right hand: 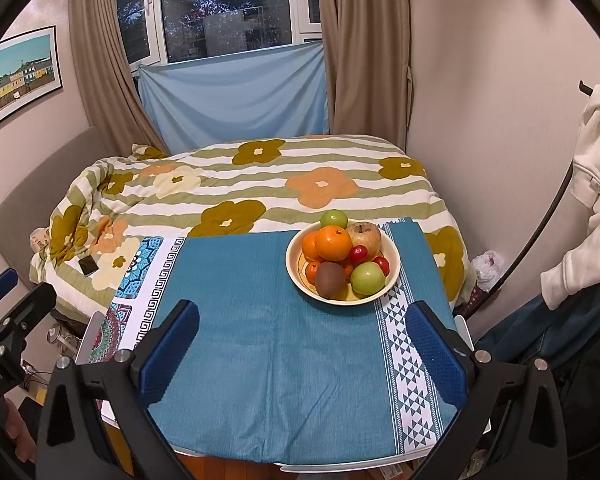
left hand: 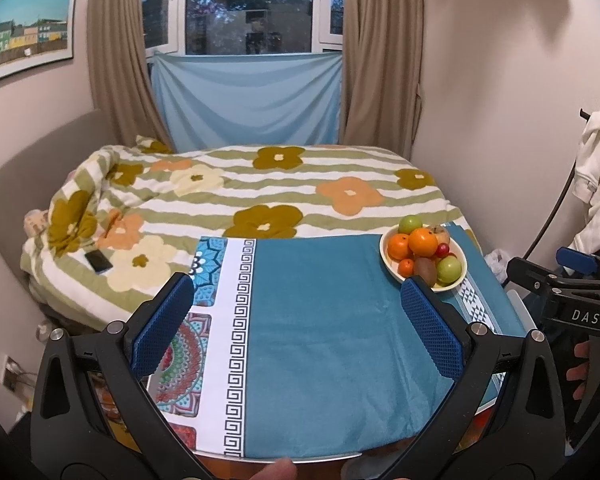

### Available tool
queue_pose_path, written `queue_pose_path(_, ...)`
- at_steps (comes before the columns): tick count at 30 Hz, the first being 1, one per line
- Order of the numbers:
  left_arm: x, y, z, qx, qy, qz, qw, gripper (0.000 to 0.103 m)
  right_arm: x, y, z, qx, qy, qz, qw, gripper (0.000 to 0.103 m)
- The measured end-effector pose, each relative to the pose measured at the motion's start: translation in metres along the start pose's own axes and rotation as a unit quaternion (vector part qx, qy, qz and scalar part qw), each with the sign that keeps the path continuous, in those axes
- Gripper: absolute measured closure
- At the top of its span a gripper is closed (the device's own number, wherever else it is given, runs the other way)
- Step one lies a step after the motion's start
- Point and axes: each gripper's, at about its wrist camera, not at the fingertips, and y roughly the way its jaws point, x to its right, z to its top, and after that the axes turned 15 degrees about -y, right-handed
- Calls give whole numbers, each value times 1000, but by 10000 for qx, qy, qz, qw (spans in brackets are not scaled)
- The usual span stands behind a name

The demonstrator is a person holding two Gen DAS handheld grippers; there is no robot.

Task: Organize fruits

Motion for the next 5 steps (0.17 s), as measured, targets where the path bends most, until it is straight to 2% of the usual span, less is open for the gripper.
queue_pose_path(5, 4, -2, -1, 98, 66, 46, 9999, 0, 0, 0, 0, -3, 3, 2, 10000, 0)
